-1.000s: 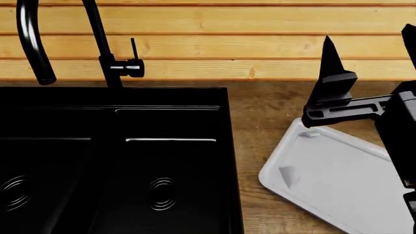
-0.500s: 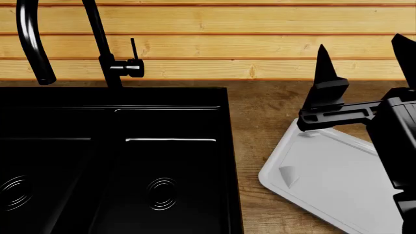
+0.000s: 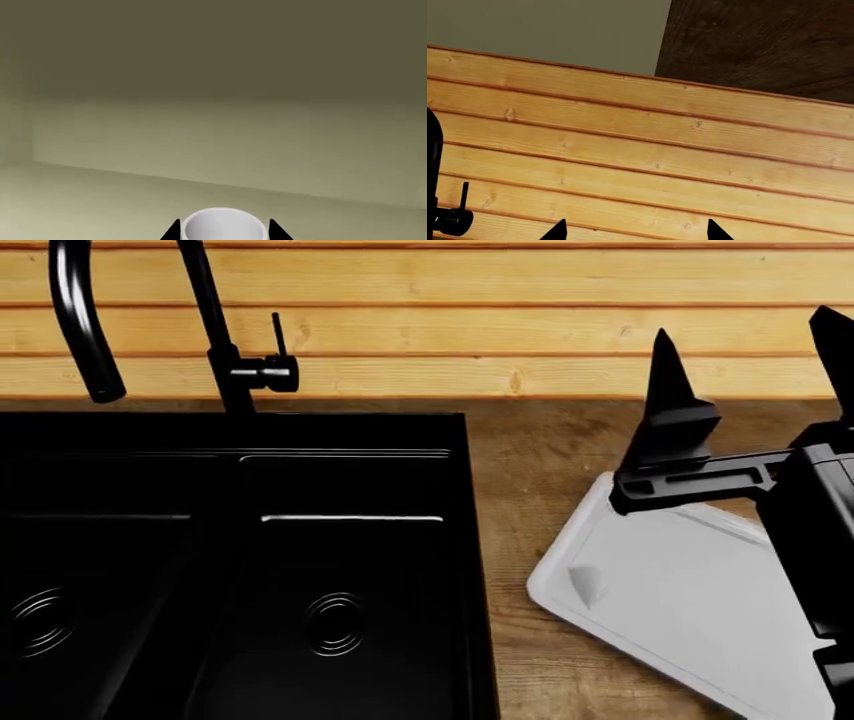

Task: Pick the kettle from the counter and place it on the tray. Then pick the mug from the cabinet and place it on the tray. Then close the cabinet doors.

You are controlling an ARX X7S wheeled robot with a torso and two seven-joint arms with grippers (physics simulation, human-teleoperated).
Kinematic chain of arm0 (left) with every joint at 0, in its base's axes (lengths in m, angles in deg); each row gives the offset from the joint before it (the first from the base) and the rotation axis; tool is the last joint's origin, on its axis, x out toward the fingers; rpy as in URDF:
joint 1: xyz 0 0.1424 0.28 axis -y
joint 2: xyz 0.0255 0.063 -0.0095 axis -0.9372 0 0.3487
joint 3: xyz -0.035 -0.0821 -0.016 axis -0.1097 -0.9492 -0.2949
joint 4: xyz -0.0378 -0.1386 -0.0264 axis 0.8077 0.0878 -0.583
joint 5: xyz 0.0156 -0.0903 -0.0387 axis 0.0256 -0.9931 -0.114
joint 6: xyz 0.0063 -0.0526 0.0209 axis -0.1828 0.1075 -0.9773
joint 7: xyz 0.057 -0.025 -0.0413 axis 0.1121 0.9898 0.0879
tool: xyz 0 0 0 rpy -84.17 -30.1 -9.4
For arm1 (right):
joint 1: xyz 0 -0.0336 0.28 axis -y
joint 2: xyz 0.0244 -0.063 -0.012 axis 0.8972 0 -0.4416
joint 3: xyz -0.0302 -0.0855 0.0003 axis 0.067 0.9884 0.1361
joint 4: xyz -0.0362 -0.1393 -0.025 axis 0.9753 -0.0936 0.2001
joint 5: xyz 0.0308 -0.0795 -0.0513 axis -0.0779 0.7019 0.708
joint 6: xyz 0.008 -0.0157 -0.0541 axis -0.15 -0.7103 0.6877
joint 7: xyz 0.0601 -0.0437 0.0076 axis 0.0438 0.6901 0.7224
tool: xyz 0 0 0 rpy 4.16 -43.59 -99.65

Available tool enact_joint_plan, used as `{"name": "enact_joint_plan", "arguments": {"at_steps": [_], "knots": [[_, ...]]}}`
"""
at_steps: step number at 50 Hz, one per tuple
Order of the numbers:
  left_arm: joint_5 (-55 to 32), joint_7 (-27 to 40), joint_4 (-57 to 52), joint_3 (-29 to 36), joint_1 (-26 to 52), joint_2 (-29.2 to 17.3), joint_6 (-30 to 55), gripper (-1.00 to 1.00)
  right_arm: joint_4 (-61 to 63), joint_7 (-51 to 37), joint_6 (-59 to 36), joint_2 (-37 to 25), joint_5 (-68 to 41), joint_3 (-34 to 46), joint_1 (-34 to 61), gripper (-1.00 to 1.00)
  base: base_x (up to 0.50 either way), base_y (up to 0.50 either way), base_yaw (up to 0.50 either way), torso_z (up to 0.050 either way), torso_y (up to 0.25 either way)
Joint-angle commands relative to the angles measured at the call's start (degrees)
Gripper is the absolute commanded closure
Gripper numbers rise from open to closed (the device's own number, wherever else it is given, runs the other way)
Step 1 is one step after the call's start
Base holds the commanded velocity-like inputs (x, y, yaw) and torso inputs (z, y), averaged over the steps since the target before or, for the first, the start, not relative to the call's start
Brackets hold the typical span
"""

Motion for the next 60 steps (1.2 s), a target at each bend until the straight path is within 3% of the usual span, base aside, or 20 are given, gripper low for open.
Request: {"name": "enact_joint_plan", "arguments": {"at_steps": [1, 22, 30, 32, 37, 44, 46, 60], "knots": [[4.60, -3.70, -8.76, -1.55, 0.82, -0.01, 6.46, 1.00, 0.89, -1.83, -0.46, -0.08, -2.53, 0.22, 2.26, -1.00, -0.21, 0.00, 0.00, 0.000, 0.000], [4.35, -11.70, -16.94, -1.65, 0.80, -0.73, 13.39, 1.00, 1.20, -1.27, 0.48, 0.25, -1.14, -0.18, 0.39, -1.00, -0.17, 0.00, 0.00, 0.000, 0.000], [2.84, -19.08, -42.68, 0.23, -7.57, -3.67, 30.22, 1.00, 1.47, -0.54, 1.30, 0.30, 0.36, -0.58, -1.61, -1.00, 0.00, 0.00, 0.00, 0.000, 0.000], [9.18, -25.93, -46.69, 0.12, -9.77, -3.16, 32.01, 1.00, 1.34, -0.35, 1.42, 0.41, 0.79, -0.57, -2.12, -1.00, 0.00, 0.00, 0.00, 0.000, 0.000], [52.15, -66.20, -51.02, -1.47, -14.01, 3.50, 31.99, 1.00, 1.42, -0.60, 1.34, 0.68, 0.75, -0.35, -2.04, -1.00, 0.00, 0.00, 0.00, 0.000, 0.000], [80.39, -94.77, -55.45, -2.24, -19.46, 3.53, 32.01, 1.00, 1.19, -0.56, 1.30, 1.15, 1.05, -0.08, -2.14, -1.00, 0.00, 0.00, 0.00, 0.000, 0.000], [82.41, -97.41, -56.29, -2.61, -20.82, 3.53, 32.01, 1.00, 1.18, -0.63, 1.25, 1.19, 0.92, -0.04, -1.94, -1.00, 0.00, 0.00, 0.00, 0.000, 0.000], [79.72, -97.44, -64.47, -4.63, -33.46, 3.53, 32.02, 1.00, 1.16, -1.24, 0.76, 1.58, 0.36, 0.46, -0.98, -1.00, 0.00, 0.00, 0.00, 0.000, 0.000]]}}
